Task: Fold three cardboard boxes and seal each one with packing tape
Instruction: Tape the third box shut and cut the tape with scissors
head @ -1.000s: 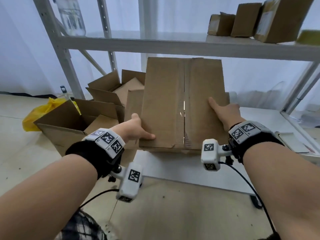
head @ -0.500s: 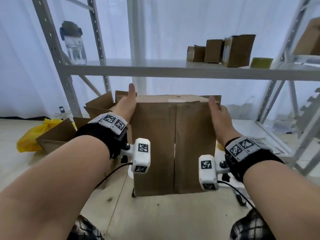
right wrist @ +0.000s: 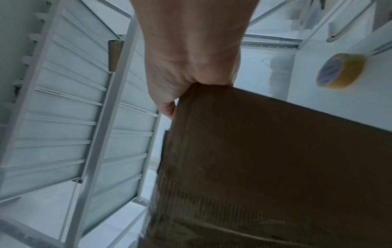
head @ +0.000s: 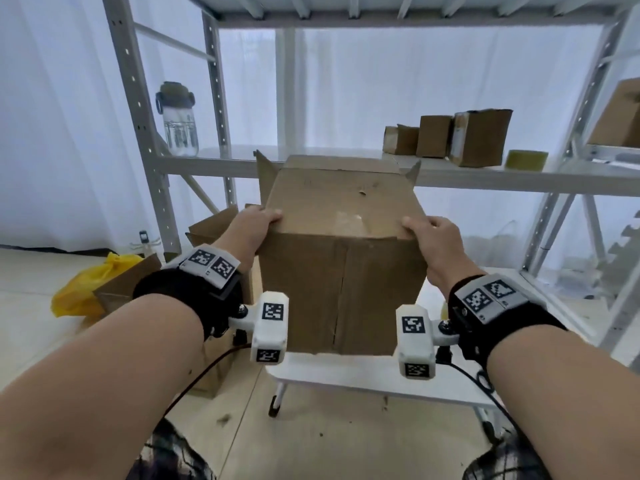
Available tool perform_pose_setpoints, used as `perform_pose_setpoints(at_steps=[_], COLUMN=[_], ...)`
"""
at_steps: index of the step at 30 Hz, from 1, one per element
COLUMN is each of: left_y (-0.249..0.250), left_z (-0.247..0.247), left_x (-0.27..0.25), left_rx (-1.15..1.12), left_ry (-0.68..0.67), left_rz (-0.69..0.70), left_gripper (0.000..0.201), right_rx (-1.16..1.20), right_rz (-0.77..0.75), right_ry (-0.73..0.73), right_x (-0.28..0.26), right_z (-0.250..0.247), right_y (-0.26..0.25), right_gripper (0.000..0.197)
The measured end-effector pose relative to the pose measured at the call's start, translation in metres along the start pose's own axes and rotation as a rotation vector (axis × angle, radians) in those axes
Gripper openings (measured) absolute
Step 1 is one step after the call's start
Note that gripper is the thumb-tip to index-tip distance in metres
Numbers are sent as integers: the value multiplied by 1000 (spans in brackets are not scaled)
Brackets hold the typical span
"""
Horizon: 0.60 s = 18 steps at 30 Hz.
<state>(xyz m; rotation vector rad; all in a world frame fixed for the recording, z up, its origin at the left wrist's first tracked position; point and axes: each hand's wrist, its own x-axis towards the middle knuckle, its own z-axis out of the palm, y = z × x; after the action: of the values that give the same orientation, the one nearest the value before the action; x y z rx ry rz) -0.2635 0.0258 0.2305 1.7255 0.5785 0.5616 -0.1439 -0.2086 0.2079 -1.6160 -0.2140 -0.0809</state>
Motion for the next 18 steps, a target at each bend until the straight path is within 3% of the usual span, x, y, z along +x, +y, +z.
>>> perform_pose_setpoints(at_steps=[4, 8, 10, 13, 15, 18], left_y=[-35, -37, -35, -36, -40, -42], left_z=[8, 7, 5, 7, 8, -3], left_x=[-6, 2, 10, 14, 13, 13], left_rx=[149, 340, 373, 324, 295, 289], left_ry=[12, 41, 79, 72, 93, 167], left_rz=[-60, -53, -14, 86, 102, 63], left_gripper=[49, 87, 96, 94, 88, 82], right_rx=[-166, -371, -387, -374, -375, -407], right_rz=[137, 116, 84, 15, -18, 10], right_ry=[-49, -52, -56, -89, -54, 59], right_x=[-3, 15, 11, 9, 7, 3], right_z=[2, 4, 6, 9, 9, 1], right_y=[37, 48, 35, 30, 36, 38], right_gripper=[61, 112, 107, 71, 57, 72])
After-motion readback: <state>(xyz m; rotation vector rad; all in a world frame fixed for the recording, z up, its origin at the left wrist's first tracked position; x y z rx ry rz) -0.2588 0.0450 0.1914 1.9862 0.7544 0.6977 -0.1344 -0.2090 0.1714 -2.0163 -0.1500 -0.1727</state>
